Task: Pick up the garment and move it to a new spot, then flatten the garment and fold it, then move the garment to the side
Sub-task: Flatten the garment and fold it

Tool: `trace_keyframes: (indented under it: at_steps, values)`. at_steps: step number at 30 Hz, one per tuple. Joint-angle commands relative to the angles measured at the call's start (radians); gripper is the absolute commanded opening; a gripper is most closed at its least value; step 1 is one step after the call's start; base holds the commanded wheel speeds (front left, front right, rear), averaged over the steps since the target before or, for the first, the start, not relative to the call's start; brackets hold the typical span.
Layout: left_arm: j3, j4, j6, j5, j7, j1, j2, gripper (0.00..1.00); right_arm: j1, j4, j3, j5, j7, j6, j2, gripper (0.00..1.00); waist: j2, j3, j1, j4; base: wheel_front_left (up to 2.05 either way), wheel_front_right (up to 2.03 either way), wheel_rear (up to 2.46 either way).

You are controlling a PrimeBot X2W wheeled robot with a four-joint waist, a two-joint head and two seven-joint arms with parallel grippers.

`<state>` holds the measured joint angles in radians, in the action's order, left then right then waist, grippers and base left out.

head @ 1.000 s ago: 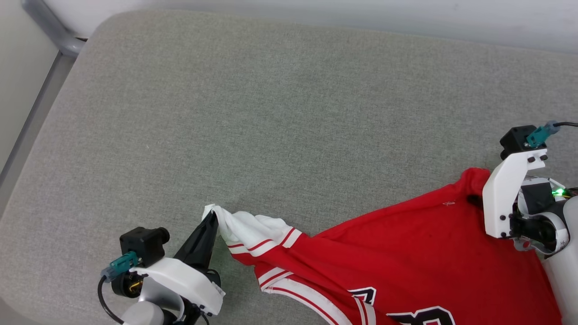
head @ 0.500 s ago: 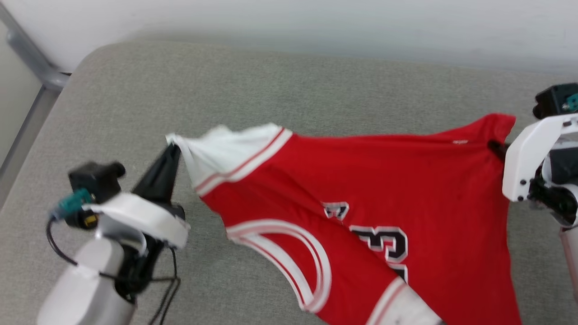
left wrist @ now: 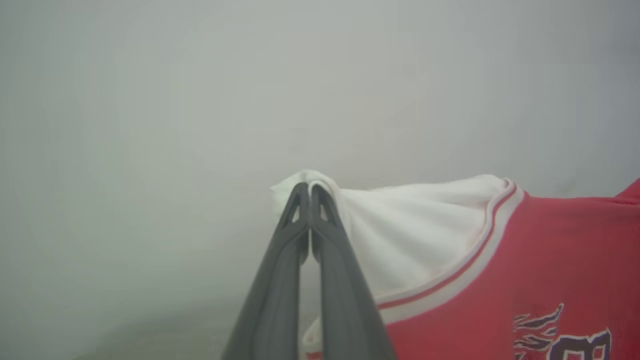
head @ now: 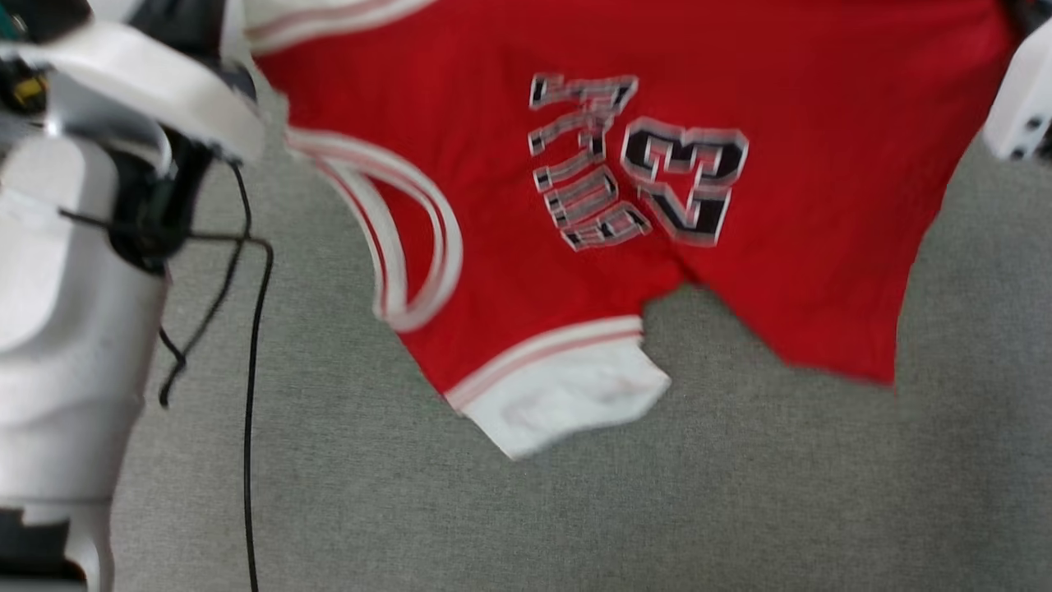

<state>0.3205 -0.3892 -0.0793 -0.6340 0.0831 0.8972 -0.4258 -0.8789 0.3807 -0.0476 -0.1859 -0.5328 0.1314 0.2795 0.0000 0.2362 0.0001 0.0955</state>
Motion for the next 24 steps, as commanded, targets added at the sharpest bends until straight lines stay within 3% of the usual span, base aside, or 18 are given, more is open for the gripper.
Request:
trace_keyframes:
  at_steps: [1, 15, 24]
  values:
    - [-0.007, -0.035, -0.004, 0.017, 0.014, 0.085, -0.006, 0.0, -0.065, 0.004, -0.025, 0.041, 0.032, -0.002, -0.002, 0.0, 0.0, 0.035, -0.0001, -0.012, 0.0, 0.0, 0.0]
    - [-0.023, -0.297, -0.029, 0.081, 0.095, 0.56, -0.078, 0.0, -0.49, 0.085, -0.119, 0.233, 0.161, -0.002, -0.035, 0.0, 0.0, 0.233, -0.0001, -0.038, 0.0, 0.0, 0.0]
    - [-0.011, -0.436, -0.043, 0.065, 0.128, 0.693, -0.087, 0.0, -0.638, 0.189, -0.144, 0.277, 0.226, -0.003, -0.098, 0.0, 0.0, 0.358, -0.0001, -0.047, 0.0, 0.0, 0.0]
